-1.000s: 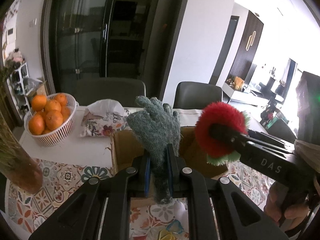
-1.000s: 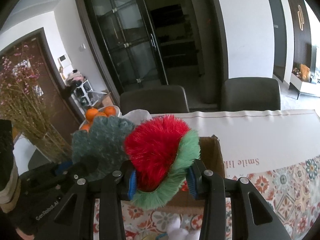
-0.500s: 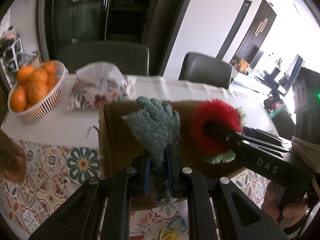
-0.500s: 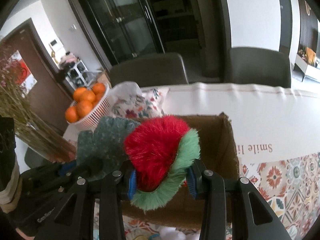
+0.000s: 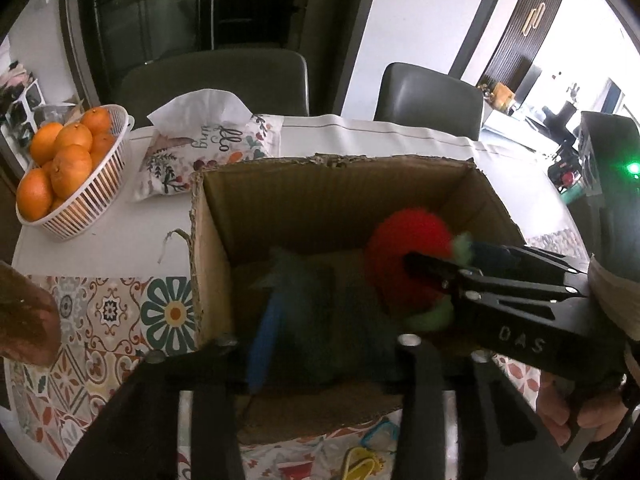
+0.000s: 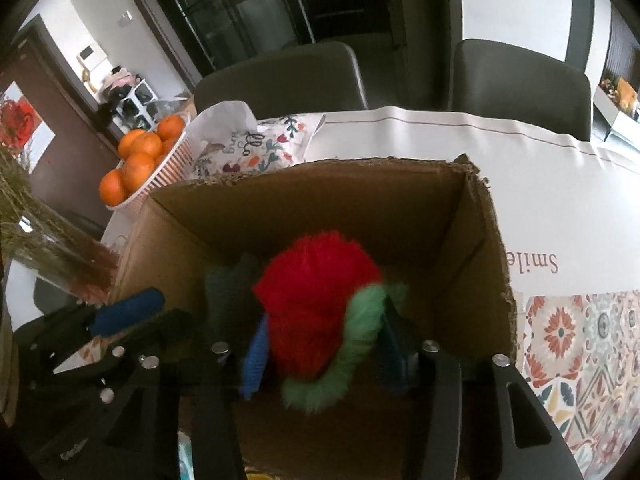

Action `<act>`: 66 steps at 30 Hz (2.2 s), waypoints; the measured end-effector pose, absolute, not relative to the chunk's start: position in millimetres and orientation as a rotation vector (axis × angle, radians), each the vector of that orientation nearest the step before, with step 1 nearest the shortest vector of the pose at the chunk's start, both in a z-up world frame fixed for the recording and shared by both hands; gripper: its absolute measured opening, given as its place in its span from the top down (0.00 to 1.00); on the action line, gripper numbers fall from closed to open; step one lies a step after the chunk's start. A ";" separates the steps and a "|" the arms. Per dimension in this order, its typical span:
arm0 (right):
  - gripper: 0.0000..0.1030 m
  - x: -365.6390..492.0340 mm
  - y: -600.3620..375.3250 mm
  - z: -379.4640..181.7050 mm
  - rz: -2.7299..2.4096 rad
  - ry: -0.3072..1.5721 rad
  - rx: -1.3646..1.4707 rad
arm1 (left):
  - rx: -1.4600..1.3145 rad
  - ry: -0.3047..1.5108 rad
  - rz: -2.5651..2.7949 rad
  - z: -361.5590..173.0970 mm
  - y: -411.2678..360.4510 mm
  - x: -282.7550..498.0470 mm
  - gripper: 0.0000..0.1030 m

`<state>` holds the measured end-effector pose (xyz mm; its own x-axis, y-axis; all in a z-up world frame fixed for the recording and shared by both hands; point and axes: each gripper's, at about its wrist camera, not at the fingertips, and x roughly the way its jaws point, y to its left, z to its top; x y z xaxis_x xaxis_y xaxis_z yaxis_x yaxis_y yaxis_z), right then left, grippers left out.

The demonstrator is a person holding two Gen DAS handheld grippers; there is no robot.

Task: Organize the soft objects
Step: 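Open both tools to drop the glove and red toy into the box, then withdraw both tools from the box toward the remaining items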

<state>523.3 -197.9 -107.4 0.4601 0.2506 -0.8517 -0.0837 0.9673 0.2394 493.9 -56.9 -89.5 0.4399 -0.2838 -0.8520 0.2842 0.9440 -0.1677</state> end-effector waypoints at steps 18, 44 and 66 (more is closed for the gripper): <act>0.34 473.7 -194.4 -45.2 0.137 0.915 0.131 | 0.071 0.943 -0.303 -37.1 -43.3 441.6 0.45; 0.30 354.5 -141.1 -20.9 0.142 0.810 0.028 | 0.124 0.874 -0.134 -25.8 13.6 330.0 0.33; 0.30 332.3 -120.0 -108.0 0.214 1.019 -0.019 | 0.089 1.104 -0.090 -115.4 31.8 294.2 0.32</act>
